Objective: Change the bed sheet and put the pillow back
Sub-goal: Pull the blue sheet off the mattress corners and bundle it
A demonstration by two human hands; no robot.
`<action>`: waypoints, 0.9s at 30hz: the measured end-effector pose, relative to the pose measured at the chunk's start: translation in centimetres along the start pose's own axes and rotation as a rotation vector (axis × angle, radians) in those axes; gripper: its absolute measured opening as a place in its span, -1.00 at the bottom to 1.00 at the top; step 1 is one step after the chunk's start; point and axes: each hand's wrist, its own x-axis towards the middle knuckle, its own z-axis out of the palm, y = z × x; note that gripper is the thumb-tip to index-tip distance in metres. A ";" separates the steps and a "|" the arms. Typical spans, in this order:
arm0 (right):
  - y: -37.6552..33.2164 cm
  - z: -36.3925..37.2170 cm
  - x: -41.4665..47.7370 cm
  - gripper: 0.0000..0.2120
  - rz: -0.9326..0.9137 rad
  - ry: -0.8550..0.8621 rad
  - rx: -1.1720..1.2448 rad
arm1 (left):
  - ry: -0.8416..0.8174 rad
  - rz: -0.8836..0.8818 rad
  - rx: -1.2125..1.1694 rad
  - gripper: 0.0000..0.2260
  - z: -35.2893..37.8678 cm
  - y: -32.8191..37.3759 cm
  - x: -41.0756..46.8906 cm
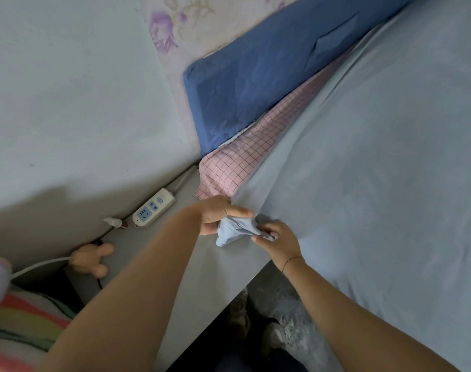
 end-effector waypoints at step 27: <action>2.2 0.6 -11.2 -0.22 0.777 0.157 1.107 | 0.488 0.091 -0.031 -0.65 5.7 -6.0 -0.9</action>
